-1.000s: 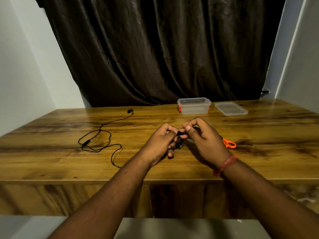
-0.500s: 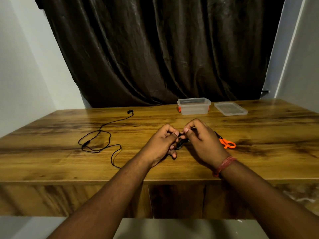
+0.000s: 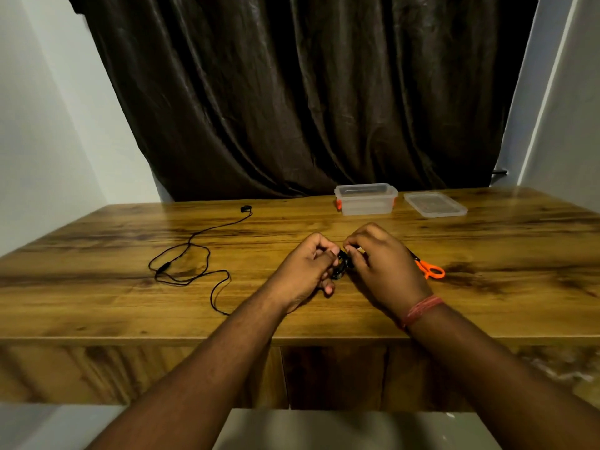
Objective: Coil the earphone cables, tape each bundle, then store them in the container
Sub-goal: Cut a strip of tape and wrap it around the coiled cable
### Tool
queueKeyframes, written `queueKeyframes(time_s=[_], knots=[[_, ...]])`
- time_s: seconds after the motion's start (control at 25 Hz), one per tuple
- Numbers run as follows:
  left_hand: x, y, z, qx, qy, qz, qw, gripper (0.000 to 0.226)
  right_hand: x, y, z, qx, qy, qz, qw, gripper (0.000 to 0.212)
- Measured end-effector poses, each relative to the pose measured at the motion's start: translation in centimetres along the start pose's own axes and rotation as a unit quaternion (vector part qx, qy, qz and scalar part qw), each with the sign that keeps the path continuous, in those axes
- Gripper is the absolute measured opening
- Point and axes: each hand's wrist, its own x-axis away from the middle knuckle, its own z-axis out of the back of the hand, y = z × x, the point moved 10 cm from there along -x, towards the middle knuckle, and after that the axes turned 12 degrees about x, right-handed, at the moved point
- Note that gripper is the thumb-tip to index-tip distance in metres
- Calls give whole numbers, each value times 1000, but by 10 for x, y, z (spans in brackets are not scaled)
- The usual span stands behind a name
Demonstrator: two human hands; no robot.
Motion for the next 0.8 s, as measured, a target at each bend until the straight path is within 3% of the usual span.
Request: queueKeyframes(time_s=[0.8], knots=[[0,0,5,-24,17,0,1000,9,2,-14,-12,72,-48,57,995,16]])
